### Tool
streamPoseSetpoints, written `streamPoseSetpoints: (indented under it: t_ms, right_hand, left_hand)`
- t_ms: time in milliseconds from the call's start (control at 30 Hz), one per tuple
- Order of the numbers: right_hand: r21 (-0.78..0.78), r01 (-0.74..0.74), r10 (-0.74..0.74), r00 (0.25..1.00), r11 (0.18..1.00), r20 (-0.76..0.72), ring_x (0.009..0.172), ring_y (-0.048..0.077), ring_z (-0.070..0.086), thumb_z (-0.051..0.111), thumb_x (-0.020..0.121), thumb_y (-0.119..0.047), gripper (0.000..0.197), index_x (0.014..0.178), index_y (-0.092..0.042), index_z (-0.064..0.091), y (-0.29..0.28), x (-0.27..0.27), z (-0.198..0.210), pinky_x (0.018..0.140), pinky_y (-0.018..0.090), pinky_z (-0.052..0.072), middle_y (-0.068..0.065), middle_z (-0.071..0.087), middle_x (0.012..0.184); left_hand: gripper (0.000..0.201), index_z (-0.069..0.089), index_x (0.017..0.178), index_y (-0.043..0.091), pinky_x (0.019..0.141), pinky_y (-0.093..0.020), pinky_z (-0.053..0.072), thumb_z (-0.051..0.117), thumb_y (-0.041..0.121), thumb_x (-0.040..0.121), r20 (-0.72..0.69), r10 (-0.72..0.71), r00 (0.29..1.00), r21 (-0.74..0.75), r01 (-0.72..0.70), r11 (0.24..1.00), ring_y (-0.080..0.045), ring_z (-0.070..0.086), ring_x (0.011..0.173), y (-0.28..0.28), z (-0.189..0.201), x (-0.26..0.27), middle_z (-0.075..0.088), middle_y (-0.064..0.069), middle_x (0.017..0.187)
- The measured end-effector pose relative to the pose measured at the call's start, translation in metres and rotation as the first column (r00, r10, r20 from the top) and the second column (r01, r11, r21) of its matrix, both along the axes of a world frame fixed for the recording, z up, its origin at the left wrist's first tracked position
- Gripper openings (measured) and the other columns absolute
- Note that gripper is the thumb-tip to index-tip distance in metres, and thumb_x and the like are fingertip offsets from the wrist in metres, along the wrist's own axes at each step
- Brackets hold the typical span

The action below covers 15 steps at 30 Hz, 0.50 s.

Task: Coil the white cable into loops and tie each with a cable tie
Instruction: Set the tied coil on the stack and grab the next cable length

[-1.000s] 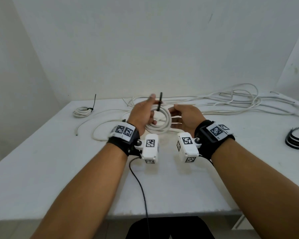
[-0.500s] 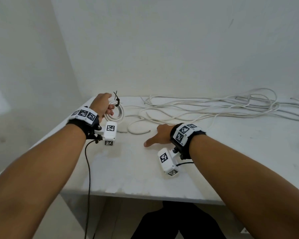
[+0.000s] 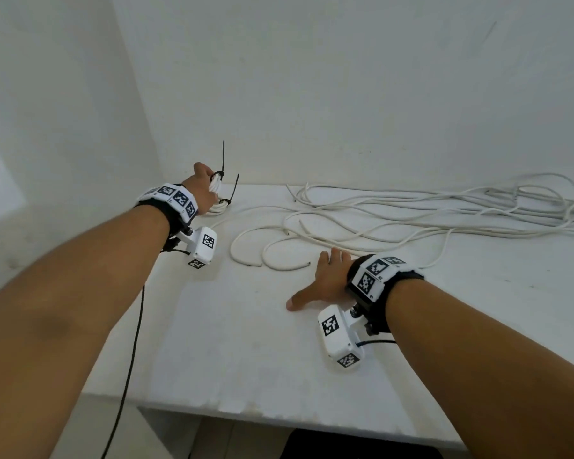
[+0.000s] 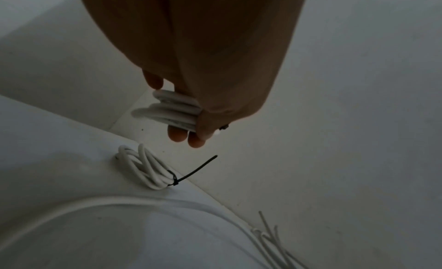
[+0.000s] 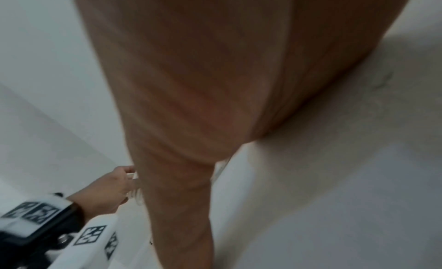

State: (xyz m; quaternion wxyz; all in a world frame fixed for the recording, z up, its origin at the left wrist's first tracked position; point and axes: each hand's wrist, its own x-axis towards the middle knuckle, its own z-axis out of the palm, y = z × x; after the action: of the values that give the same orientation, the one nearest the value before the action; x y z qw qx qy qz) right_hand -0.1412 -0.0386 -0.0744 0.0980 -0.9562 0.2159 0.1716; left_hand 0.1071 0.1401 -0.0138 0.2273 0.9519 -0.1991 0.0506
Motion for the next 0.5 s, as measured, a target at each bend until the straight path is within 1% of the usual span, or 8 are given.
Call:
streamPoseSetpoints:
  t_ms: [67, 133, 200, 267, 333, 400, 467, 500]
  right_hand:
    - [0.005, -0.010, 0.010, 1.000, 1.000, -0.013, 0.150, 0.032, -0.012, 0.059, 0.056, -0.089, 0.145, 0.155, -0.012, -0.013, 0.000, -0.002, 0.003, 0.120, 0.052, 0.006, 0.012, -0.016, 0.163]
    - [0.013, -0.017, 0.018, 1.000, 1.000, -0.026, 0.150, 0.031, -0.016, 0.060, 0.061, -0.086, 0.142, 0.154, -0.010, -0.015, 0.002, -0.003, 0.004, 0.120, 0.053, 0.002, 0.013, -0.020, 0.162]
    - [0.044, -0.015, 0.017, 0.999, 0.999, -0.044, 0.149, 0.032, -0.020, 0.062, 0.066, -0.082, 0.139, 0.153, -0.009, -0.018, 0.003, -0.003, 0.006, 0.119, 0.052, -0.001, 0.014, -0.023, 0.161]
    - [0.064, -0.018, 0.022, 0.998, 0.998, -0.061, 0.148, 0.033, -0.022, 0.062, 0.069, -0.080, 0.137, 0.153, -0.008, -0.019, 0.003, -0.003, 0.008, 0.119, 0.053, -0.003, 0.015, -0.025, 0.160]
    - [0.074, -0.020, 0.026, 0.997, 0.997, -0.073, 0.148, 0.033, -0.023, 0.062, 0.070, -0.079, 0.137, 0.152, -0.007, -0.020, 0.003, -0.003, 0.009, 0.119, 0.053, -0.003, 0.015, -0.026, 0.160]
    - [0.078, -0.017, 0.024, 0.996, 0.997, -0.084, 0.148, 0.033, -0.023, 0.063, 0.069, -0.079, 0.138, 0.152, -0.007, -0.020, 0.002, -0.002, 0.009, 0.120, 0.054, -0.002, 0.015, -0.026, 0.160]
    - [0.076, -0.019, 0.026, 0.996, 0.997, -0.089, 0.148, 0.033, -0.022, 0.063, 0.067, -0.080, 0.139, 0.152, -0.008, -0.020, 0.002, -0.001, 0.010, 0.120, 0.055, -0.001, 0.015, -0.026, 0.160]
    - [0.075, -0.020, 0.027, 0.996, 0.997, -0.090, 0.148, 0.033, -0.022, 0.063, 0.067, -0.080, 0.139, 0.152, -0.008, -0.020, 0.003, -0.001, 0.009, 0.120, 0.055, -0.001, 0.015, -0.025, 0.160]
  left_hand:
    - [0.054, 0.026, 0.136, 0.000, 0.089, -0.044, 0.046, 0.056, 0.013, 0.093, 0.054, 0.042, 0.998, 0.040, -0.045, 0.998, -0.039, 0.060, 0.102, -0.009, -0.005, 0.015, 0.060, -0.024, 0.115]
    - [0.050, 0.031, 0.134, 0.003, 0.096, -0.047, 0.042, 0.057, 0.014, 0.091, 0.111, 0.086, 0.990, 0.105, -0.097, 0.990, -0.037, 0.060, 0.099, -0.015, -0.011, 0.028, 0.061, -0.016, 0.107]
    - [0.036, 0.039, 0.121, 0.011, 0.098, -0.046, 0.034, 0.057, 0.016, 0.091, 0.146, 0.072, 0.987, 0.170, -0.097, 0.981, -0.033, 0.058, 0.092, -0.020, -0.015, 0.037, 0.057, -0.008, 0.095]
    - [0.023, 0.042, 0.111, 0.017, 0.095, -0.044, 0.032, 0.055, 0.017, 0.092, 0.156, 0.039, 0.987, 0.205, -0.071, 0.976, -0.033, 0.056, 0.089, -0.022, -0.018, 0.044, 0.056, -0.007, 0.092]
    - [0.015, 0.045, 0.103, 0.022, 0.091, -0.041, 0.035, 0.053, 0.018, 0.091, 0.136, 0.019, 0.991, 0.233, -0.051, 0.971, -0.033, 0.055, 0.087, -0.022, -0.024, 0.054, 0.060, -0.007, 0.096]
    - [0.011, 0.049, 0.096, 0.023, 0.086, -0.037, 0.042, 0.055, 0.018, 0.089, 0.124, -0.031, 0.992, 0.262, -0.003, 0.965, -0.032, 0.057, 0.091, -0.022, -0.028, 0.061, 0.065, -0.009, 0.106]
    - [0.009, 0.059, 0.097, 0.019, 0.086, -0.033, 0.045, 0.058, 0.017, 0.089, 0.137, -0.069, 0.988, 0.281, 0.028, 0.959, -0.031, 0.060, 0.100, -0.025, -0.025, 0.060, 0.067, -0.010, 0.113]
    - [0.014, 0.065, 0.102, 0.017, 0.088, -0.031, 0.044, 0.060, 0.018, 0.089, 0.137, -0.063, 0.989, 0.301, 0.019, 0.953, -0.030, 0.060, 0.105, -0.026, -0.023, 0.059, 0.067, -0.009, 0.116]
